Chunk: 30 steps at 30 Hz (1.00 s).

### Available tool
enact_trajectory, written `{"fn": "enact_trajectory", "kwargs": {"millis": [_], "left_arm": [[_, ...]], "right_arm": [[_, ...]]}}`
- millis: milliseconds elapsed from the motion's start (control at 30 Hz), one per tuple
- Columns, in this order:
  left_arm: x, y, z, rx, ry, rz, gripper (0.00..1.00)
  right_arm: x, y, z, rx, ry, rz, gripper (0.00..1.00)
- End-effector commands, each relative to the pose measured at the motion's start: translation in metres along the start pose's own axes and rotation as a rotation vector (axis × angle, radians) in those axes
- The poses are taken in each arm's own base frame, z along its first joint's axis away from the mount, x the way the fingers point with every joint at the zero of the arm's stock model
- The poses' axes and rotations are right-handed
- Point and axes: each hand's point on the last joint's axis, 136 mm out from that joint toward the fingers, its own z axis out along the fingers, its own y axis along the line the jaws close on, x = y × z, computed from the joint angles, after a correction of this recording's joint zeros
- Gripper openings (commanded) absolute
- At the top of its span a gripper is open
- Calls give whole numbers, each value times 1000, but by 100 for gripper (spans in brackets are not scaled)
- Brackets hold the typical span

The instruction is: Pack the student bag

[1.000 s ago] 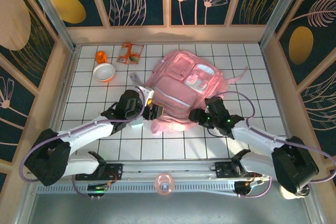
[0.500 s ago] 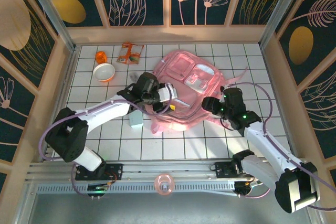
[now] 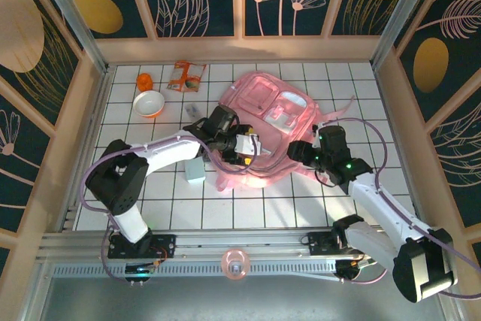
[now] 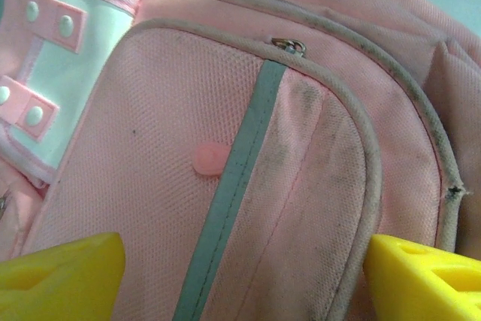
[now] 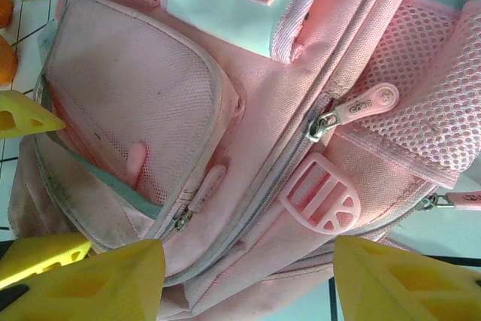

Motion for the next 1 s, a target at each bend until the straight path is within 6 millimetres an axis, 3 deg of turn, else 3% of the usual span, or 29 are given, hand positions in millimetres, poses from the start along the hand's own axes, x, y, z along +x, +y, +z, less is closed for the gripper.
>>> {"fn": "enact_trajectory", "kwargs": {"millis": [0,233,433,500,600,700,800,967], "left_arm": [[16,-2,12,21,65,83,82],[17,-12,12,74,75,126,85],[35,-5,25,-27,150,148,81],[35,2,27,-58,155,129,72],[19,13,19,-96,104,55,32],[-7,10,0,-91,-12,39,0],[-32,13,-22,-92,-125,8,0],[-52,33,-55,-66,-289,-89,0]], "right_arm": [[-10,8,-2,-27,-20,-32,61],[-13,10,-5,-28,-27,-40,61],[-16,12,-5,-37,-37,-40,60],[-17,13,-6,-40,-42,-50,60],[-22,14,-9,-43,-73,-108,60],[-44,18,-19,-42,-174,-215,58],[-64,16,-27,-40,-257,-276,52],[-86,2,-26,-74,-280,-348,54]]}}
